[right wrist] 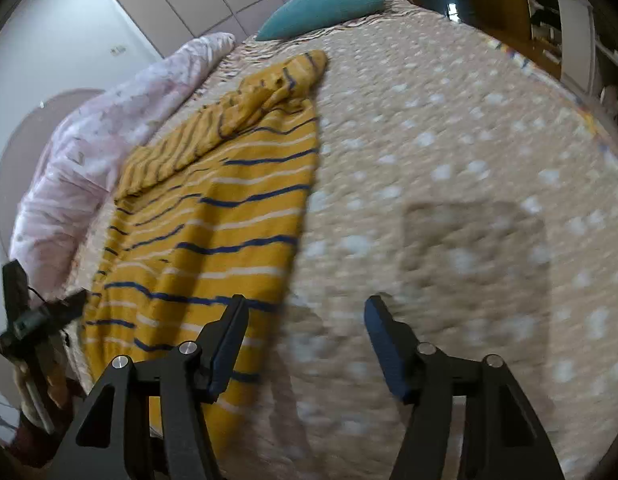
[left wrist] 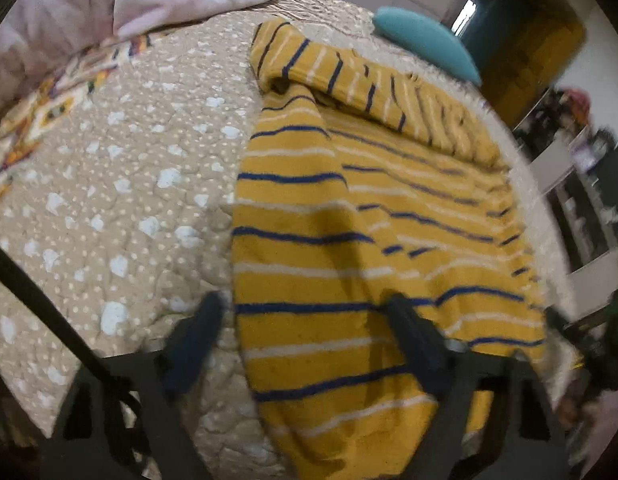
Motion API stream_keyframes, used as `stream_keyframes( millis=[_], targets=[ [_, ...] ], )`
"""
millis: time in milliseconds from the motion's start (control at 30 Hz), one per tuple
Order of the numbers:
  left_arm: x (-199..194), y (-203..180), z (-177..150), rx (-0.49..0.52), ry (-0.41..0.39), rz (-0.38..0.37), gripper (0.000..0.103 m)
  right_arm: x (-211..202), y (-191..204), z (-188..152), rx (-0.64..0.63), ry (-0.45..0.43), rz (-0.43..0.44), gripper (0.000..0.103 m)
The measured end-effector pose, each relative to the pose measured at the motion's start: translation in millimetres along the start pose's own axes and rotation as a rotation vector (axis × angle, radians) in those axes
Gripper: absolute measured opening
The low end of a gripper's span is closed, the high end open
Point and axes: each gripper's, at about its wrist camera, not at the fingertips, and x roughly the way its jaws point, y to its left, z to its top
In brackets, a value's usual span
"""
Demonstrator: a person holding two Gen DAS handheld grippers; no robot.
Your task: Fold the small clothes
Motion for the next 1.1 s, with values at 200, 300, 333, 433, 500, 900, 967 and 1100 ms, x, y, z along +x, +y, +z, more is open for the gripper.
stream_keyframes(
  millis=[200,300,333,433,500,900,967,1100],
  targets=[
    [-10,8,-9,-0.054,-0.006,-0.042,0.049,16,19,-12,0.016,0.044,0.175,0.066],
    [-12,15,-13,-0.072,-0.012,-0.075,0.05,14,33,-23,-0.02,0.039,0.16,0.066],
    [-13,15,-16,-0.065,-0.021,-0.074,0.051,13,37,-28,-0.021,0.043,0.169,0.066],
    [-12,3,-23,-0.025,-0.038,-0.05,0.053,14,50,-38,-0.034,0.045,0.167,0.06],
    [-13,-6,-29,0.013,-0.043,-0.023,0.045,16,60,-45,-0.05,0.052,0.144,0.043],
    [-64,46,-40,-0.114,-0.086,0.02,0.002,-27,48,-69,-0.039,0.045,0.128,0.012],
    [-59,47,-45,-0.099,-0.072,0.075,0.001,-20,47,-75,-0.049,0.062,0.096,0.012],
    [-62,56,-51,-0.119,-0.086,0.074,0.003,-10,45,-74,-0.02,0.097,0.077,0.012]
  ],
)
